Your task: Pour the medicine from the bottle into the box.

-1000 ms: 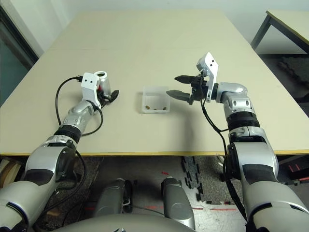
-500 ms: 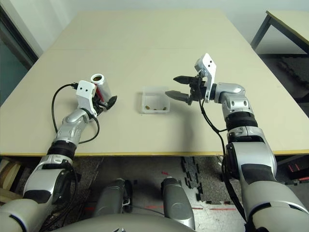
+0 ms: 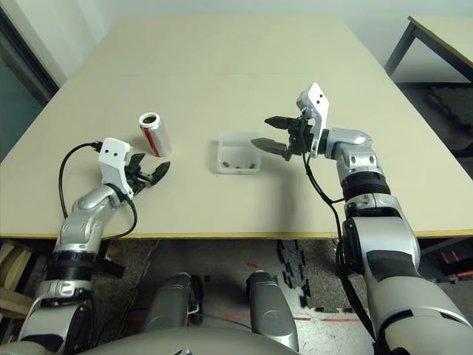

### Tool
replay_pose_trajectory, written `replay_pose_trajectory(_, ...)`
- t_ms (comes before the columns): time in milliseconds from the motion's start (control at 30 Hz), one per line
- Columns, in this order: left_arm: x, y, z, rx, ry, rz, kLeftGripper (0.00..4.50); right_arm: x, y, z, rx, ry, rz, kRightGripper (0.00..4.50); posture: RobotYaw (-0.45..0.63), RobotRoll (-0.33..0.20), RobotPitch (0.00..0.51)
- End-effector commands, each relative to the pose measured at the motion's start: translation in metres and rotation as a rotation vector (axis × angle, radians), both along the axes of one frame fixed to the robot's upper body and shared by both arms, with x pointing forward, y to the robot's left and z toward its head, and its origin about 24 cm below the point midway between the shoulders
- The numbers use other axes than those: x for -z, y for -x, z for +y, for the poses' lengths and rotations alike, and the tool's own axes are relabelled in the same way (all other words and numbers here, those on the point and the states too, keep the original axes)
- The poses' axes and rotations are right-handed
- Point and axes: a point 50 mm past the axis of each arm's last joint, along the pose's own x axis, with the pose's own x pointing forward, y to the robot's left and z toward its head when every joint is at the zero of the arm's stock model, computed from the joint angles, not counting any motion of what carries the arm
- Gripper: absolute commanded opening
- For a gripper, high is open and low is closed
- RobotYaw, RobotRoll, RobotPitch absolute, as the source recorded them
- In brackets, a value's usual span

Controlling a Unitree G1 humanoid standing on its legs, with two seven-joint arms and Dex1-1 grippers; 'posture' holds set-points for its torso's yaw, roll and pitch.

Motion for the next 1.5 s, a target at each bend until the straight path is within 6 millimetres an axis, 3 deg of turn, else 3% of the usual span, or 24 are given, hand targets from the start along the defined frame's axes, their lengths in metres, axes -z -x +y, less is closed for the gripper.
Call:
replay_pose_trajectory(33,-0.013,0.013,0.022,-0.05,0.028,-0.053,4.48,0.006,0.004,-0.01,0.028,0.007,0.009,4.5,-0.1,0.0,0.099)
replay_pose_trajectory(200,-0.022,0.018,0.053,-0.238,0.041,-0.07,4.48,0.006,0.006,-0.019,0.062,0.037,0.009,4.5,-0.08,0.0,0.102)
replay_pose_trajectory(333,-0.032,0.016,0.079,-0.4,0.03,-0.097,4.48,0.002,0.001,-0.038,0.262,0.018,0.0,4.5,-0.07,0.0,0.103)
replay_pose_trajectory(567,-0.041,0.004,0.101,-0.492,0.033,-0.107,4.48,0.0,0.001,-0.071,0.606,-0.041,-0.027,4.5,-0.06,0.0,0.096)
replay_pose_trajectory(1100,-0.052,-0.024,0.117,-0.534,-0.003,-0.136,4.48,0.006,0.023,-0.12,1.002,0.003,-0.133,4.5,-0.11,0.0,0.11)
replay_pose_trajectory(1500,-0.053,-0.028,0.127,-0.567,-0.016,-0.14,4.48,0.003,0.024,-0.126,1.124,-0.004,-0.183,4.5,-0.12,0.0,0.118)
